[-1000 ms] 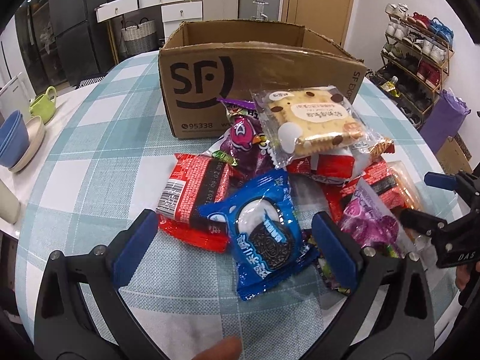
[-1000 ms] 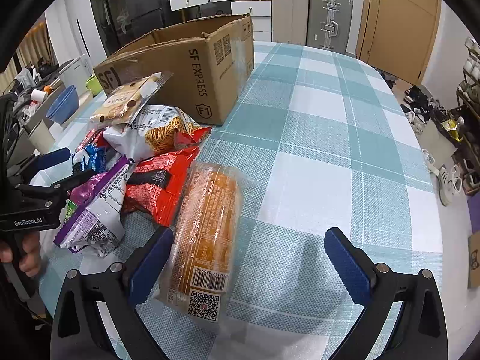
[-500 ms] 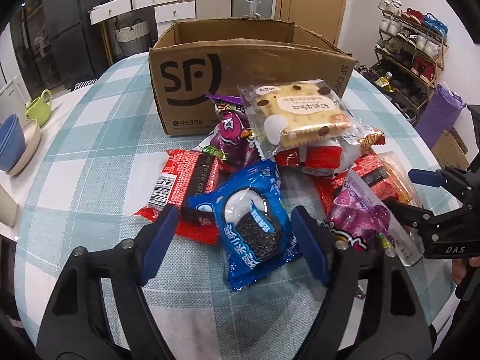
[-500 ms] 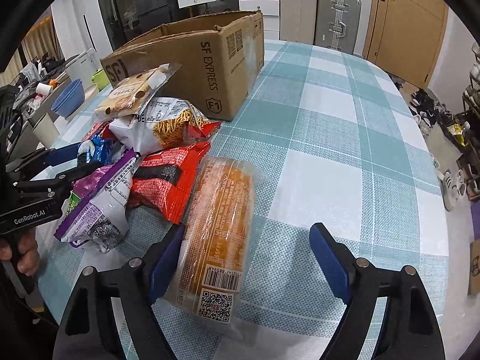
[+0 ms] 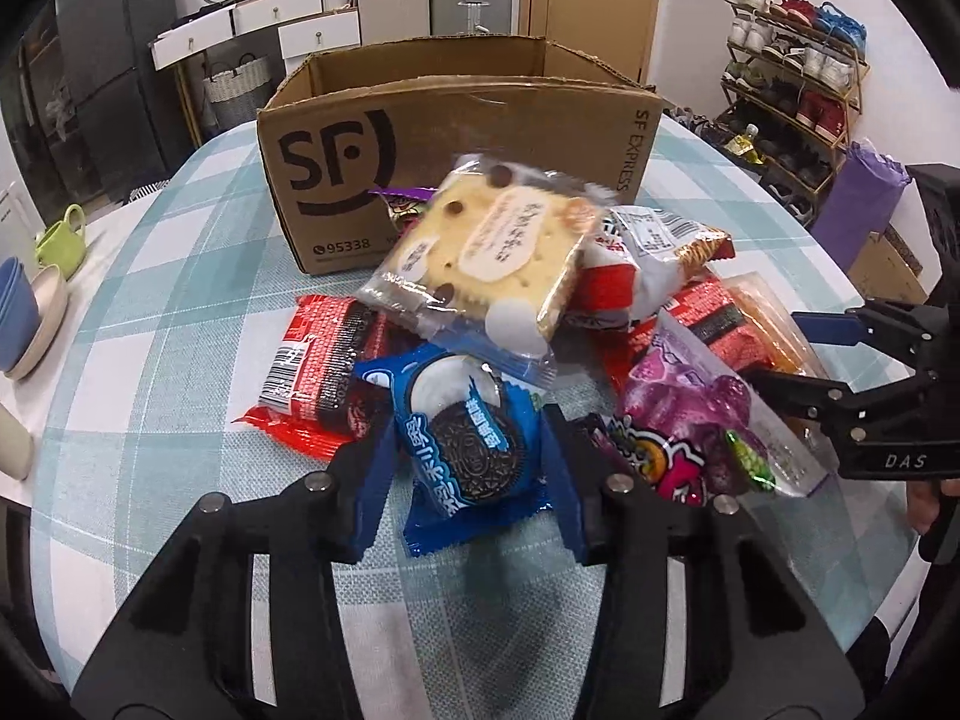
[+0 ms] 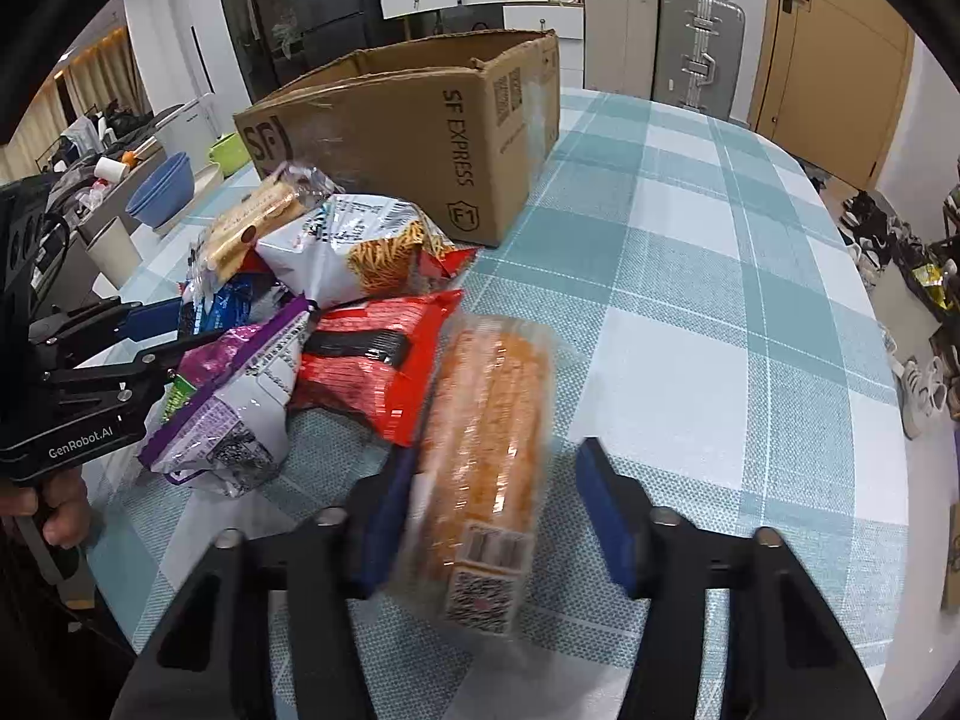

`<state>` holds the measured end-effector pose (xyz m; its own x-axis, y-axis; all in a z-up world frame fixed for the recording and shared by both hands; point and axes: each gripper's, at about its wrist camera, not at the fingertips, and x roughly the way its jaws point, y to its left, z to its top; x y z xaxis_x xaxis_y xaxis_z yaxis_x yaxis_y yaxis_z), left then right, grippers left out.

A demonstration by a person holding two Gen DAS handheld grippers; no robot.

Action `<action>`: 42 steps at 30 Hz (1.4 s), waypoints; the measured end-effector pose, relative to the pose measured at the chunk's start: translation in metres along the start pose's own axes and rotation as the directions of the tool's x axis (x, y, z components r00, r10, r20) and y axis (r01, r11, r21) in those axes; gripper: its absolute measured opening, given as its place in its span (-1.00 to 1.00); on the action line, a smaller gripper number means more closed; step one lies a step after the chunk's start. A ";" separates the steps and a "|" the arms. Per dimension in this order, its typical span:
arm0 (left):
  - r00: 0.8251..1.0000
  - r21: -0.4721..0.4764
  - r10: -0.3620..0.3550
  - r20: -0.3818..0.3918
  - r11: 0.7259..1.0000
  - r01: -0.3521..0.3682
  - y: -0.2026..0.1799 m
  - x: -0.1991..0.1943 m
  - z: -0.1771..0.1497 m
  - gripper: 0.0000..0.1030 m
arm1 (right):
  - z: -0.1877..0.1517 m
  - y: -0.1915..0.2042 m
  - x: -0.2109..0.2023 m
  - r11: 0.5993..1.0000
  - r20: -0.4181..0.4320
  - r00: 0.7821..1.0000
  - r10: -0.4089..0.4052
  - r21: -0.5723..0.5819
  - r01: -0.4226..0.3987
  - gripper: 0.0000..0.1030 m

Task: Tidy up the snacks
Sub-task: 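Grasp the orange bread roll packet with the right gripper while the left grasps the blue Oreo packet, then lift both packets over the box and release them inside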

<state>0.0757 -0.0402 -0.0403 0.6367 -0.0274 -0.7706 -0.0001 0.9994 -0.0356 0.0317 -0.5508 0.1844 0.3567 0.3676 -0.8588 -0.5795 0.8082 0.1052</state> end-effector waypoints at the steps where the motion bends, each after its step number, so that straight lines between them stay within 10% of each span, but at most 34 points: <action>1: 1.000 -0.003 -0.008 0.000 1.000 0.008 0.001 -0.001 -0.001 -0.16 | 0.000 0.000 -0.001 1.000 0.002 1.000 0.004 0.000 -0.004 -0.18; 42: 0.981 0.003 -0.123 0.152 0.992 0.124 -0.002 -0.098 -0.004 -0.17 | 0.010 0.003 -0.082 0.997 0.298 0.953 0.060 0.029 -0.072 -0.29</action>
<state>0.0103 -0.0399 0.0328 0.7414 -0.1462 -0.6550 0.0812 0.9883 -0.1287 0.0079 -0.5735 0.2606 0.5235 0.5355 -0.6627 -0.5819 0.7928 0.1810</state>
